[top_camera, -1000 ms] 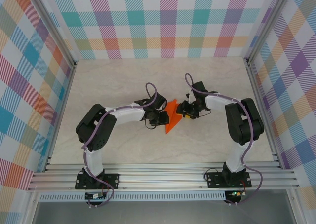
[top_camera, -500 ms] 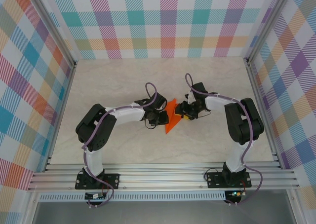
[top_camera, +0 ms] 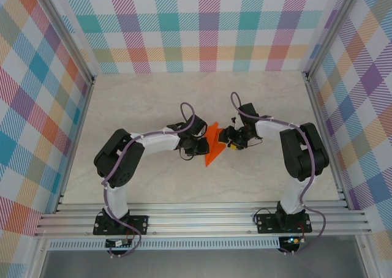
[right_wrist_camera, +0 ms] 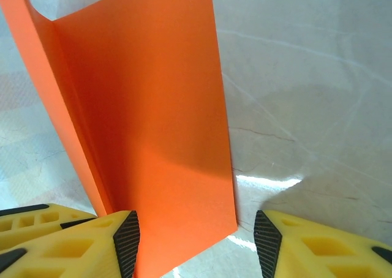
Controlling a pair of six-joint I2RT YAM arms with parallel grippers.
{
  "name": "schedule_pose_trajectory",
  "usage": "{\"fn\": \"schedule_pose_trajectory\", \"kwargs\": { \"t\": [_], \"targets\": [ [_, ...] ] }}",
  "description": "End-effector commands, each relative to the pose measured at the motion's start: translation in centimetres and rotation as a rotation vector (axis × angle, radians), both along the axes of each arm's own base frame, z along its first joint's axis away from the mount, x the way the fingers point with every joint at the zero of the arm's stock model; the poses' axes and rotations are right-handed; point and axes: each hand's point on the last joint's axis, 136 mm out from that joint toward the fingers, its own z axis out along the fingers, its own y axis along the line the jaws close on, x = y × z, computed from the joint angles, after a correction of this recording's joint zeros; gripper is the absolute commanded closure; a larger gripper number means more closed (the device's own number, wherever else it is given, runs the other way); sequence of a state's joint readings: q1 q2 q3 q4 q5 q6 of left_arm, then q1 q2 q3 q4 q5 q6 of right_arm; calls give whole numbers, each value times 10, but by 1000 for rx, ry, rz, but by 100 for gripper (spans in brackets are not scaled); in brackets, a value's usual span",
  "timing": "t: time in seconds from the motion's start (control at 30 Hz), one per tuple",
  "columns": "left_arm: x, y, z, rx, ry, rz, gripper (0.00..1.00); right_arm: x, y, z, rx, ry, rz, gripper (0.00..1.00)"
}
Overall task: Fold a paper plane with a square sheet of paper (pick it up from the middle)
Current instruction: Fourth fold the wing at the center of the table.
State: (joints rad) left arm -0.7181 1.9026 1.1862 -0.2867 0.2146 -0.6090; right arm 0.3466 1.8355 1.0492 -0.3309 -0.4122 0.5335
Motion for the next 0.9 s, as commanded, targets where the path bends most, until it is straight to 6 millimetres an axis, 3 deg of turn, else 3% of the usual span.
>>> {"fn": "schedule_pose_trajectory", "kwargs": {
  "t": [0.0, 0.43, 0.6, 0.87],
  "targets": [
    [2, 5, -1, 25, -1, 0, 83, -5, 4, -3, 39, 33, -6, 44],
    [1, 4, -4, 19, 11, 3, 82, -6, 19, 3, 146, 55, 8, 46],
    [2, 8, -1, 32, 1, 11, 82, -5, 6, 8, 64, 12, -15, 46],
    [6, 3, 37, -36, -64, -3, 76, -2, -11, 29, 4, -68, -56, 41]
  ]
}}
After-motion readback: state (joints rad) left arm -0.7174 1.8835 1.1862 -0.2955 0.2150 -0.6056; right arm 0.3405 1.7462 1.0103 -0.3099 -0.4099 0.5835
